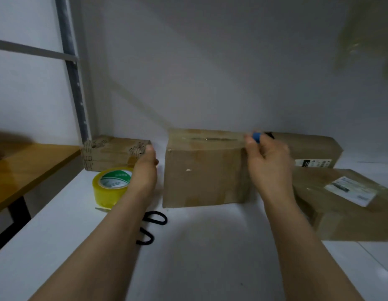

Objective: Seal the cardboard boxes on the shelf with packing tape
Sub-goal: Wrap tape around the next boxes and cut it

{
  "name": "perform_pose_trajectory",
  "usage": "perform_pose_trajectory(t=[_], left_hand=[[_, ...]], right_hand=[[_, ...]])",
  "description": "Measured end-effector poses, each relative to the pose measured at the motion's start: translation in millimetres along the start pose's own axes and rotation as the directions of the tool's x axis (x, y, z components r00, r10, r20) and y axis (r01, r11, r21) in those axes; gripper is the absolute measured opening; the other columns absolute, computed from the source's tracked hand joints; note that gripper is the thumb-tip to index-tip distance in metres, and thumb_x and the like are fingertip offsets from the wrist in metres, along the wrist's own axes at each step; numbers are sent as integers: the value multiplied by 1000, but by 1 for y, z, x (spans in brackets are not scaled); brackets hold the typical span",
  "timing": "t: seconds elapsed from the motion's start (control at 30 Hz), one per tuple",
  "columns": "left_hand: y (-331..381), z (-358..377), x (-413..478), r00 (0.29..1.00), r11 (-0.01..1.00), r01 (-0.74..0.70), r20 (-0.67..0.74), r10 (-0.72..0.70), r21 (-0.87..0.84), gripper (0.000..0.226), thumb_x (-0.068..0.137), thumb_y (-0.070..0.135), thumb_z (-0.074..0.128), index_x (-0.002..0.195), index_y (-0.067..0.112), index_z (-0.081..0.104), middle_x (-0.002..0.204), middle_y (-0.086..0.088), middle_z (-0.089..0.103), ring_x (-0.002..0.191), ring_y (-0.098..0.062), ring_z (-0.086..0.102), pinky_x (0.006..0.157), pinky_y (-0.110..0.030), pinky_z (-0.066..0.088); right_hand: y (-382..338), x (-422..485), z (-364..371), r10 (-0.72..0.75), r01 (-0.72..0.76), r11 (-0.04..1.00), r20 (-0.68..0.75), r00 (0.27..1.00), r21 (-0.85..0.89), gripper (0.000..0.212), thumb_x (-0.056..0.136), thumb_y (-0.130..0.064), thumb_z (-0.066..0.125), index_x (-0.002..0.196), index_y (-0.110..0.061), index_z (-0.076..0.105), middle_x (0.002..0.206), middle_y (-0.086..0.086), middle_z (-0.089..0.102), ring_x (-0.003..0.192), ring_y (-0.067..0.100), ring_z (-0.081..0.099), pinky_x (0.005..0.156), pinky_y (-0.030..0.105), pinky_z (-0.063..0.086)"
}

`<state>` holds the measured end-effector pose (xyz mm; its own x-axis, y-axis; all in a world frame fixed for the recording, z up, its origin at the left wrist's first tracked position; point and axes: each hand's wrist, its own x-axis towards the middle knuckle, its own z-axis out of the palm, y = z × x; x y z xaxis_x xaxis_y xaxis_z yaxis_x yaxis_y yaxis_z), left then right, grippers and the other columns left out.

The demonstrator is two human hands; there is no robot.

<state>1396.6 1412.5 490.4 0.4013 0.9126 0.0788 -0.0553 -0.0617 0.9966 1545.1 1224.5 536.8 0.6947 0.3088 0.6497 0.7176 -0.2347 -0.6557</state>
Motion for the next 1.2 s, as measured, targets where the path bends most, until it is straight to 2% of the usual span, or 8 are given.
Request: perform_pose_trajectory(t=[0.1, 0.23, 0.37, 0.47, 0.73, 0.87, 1.03, 1.2], left_hand=[[17, 2, -19, 979, 988, -28, 194, 58, -154, 60, 99, 68, 31, 139, 30, 56, 147, 6, 54, 136, -12, 49, 112, -39, 40], [26, 11, -33, 948, 968, -80, 281, 148, -240, 44, 103, 49, 45, 108, 17, 74, 97, -3, 78, 88, -18, 74, 63, -24, 57], [21, 4, -26, 944, 931, -149, 232, 234, -333, 50, 81, 41, 67, 110, 1, 67, 96, -13, 75, 89, -31, 72, 69, -33, 59], [19, 1, -25, 909, 906, -195, 278, 311, -376, 53, 69, 13, 62, 119, -1, 56, 97, -7, 72, 85, -17, 70, 67, -26, 58], [15, 16, -36, 906, 903, -243, 251, 342, -353, 55, 95, 5, 64, 145, 14, 43, 126, 0, 67, 105, -6, 69, 84, -20, 56], [14, 18, -34, 881, 903, -296, 277, 384, -310, 48, 97, 4, 62, 142, 15, 53, 125, -3, 71, 112, -15, 69, 88, -23, 55], [12, 12, -25, 896, 911, -197, 310, 317, -363, 92, 71, 22, 79, 151, 18, 34, 154, -5, 45, 139, -20, 48, 96, -25, 52], [10, 14, -31, 912, 933, -268, 248, 326, -242, 71, 83, 11, 79, 142, 23, 41, 132, 4, 58, 109, -6, 65, 78, -19, 55]], right_hand=[[16, 2, -1, 183, -191, 981, 203, 962, 21, 40, 100, -45, 51, 138, -33, 52, 138, -4, 57, 129, 23, 53, 108, 48, 42], [19, -2, 3, 246, -265, 950, 126, 961, 163, 29, 95, -56, 54, 111, -31, 58, 109, -7, 65, 105, 20, 62, 90, 40, 49], [15, -4, 0, 390, -409, 847, 127, 912, 338, 58, 78, -86, 44, 96, -33, 59, 103, -6, 66, 104, 21, 64, 97, 51, 51], [19, -2, 4, 408, -489, 794, 280, 869, 361, 75, 77, -83, 50, 129, -31, 61, 130, -4, 64, 122, 21, 60, 101, 47, 49], [23, 2, 6, 350, -453, 724, 289, 891, 520, 18, 94, -30, 67, 99, -13, 68, 96, 4, 75, 86, 19, 71, 73, 34, 57], [20, 0, 8, 312, -389, 843, 252, 916, 372, 59, 65, -62, 76, 112, -30, 61, 107, -8, 72, 98, 17, 70, 92, 46, 57], [16, 1, 7, 359, -385, 857, 140, 923, 342, 89, 69, -69, 73, 142, -23, 51, 128, -5, 67, 118, 19, 64, 106, 43, 49], [20, 5, -6, 422, -468, 778, 203, 883, 419, 106, 58, -92, 62, 142, -28, 46, 132, -4, 62, 121, 20, 61, 104, 48, 50]])
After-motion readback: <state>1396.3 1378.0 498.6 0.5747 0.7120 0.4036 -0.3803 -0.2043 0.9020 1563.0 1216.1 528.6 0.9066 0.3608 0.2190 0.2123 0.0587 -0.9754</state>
